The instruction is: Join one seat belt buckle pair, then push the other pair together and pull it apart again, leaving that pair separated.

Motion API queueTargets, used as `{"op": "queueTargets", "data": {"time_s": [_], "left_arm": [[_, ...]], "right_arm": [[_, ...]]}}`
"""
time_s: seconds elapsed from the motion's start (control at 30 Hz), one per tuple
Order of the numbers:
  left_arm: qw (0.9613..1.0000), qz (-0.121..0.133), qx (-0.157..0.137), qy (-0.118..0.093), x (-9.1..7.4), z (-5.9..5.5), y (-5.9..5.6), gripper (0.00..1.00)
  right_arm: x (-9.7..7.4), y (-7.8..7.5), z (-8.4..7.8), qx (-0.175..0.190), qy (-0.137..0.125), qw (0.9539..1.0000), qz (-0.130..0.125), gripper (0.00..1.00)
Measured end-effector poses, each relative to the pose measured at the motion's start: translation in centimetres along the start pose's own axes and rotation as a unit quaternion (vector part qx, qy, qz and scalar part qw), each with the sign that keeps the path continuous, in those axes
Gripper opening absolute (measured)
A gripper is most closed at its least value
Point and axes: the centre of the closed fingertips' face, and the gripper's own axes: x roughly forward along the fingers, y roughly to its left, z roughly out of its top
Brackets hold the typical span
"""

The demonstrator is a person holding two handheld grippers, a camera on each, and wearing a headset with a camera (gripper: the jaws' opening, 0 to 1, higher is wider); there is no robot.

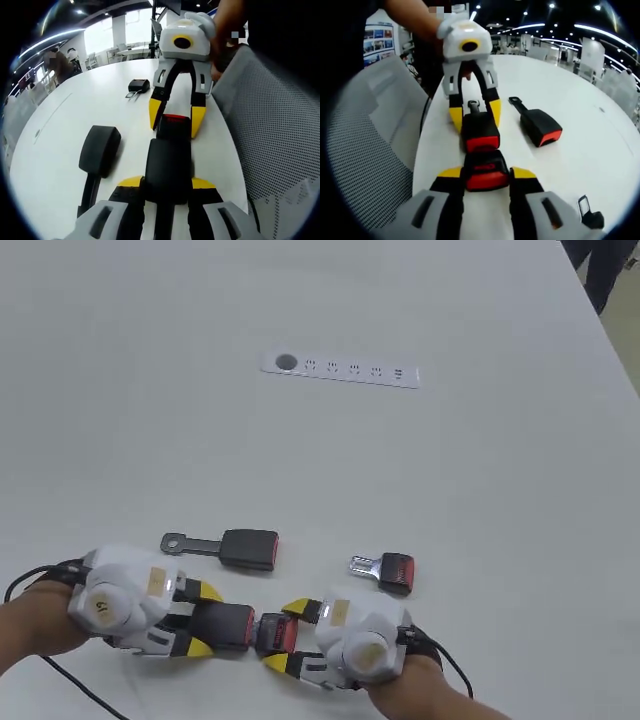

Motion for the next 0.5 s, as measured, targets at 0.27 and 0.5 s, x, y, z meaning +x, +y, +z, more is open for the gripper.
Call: {"op": "queueTargets", "data": {"time_s": [0.27, 0.5], "left_arm": [[1.0000, 0.001, -0.006, -0.004, -0.04, -0.03, -0.01, 0.34], [0.9999, 0.002, 0.003, 0.014, 0.08, 0.21, -0.15, 0.35]], "right_arm": [[0.00, -0.01, 0.06, 0.007, -0.009, 0.9999, 0.001, 0.34], [0.08, -0.04, 0.09, 0.002, -0.013, 0.9999, 0.005, 0.35]]}}
